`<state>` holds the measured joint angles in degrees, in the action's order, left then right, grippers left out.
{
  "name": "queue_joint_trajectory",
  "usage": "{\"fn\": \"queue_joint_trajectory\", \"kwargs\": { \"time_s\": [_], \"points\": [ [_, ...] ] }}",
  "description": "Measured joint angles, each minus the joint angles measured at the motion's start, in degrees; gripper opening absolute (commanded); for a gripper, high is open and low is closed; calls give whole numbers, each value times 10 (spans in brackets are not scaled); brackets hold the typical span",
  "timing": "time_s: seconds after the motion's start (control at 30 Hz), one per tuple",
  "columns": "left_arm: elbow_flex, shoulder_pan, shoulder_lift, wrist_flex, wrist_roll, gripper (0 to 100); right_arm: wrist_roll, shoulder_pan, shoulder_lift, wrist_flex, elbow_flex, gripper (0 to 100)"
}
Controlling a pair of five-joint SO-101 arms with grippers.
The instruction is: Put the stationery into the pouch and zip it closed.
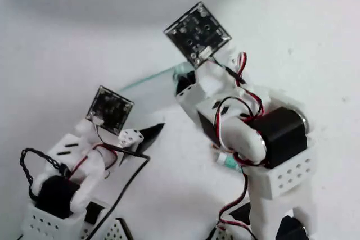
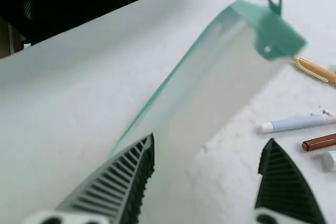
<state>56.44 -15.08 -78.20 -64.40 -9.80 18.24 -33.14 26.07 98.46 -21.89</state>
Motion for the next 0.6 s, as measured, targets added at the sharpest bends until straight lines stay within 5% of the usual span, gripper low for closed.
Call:
{"fn": "queue_joint_trajectory", "kwargs": {
  "time_s": [0.33,0.6],
  "points": [
    [23,1,-4,79,-109,317,21,-40,0,0,-4,17],
    [90,64,-4,81,-165,317,47,45,1,-1,149,18]
  ]
}}
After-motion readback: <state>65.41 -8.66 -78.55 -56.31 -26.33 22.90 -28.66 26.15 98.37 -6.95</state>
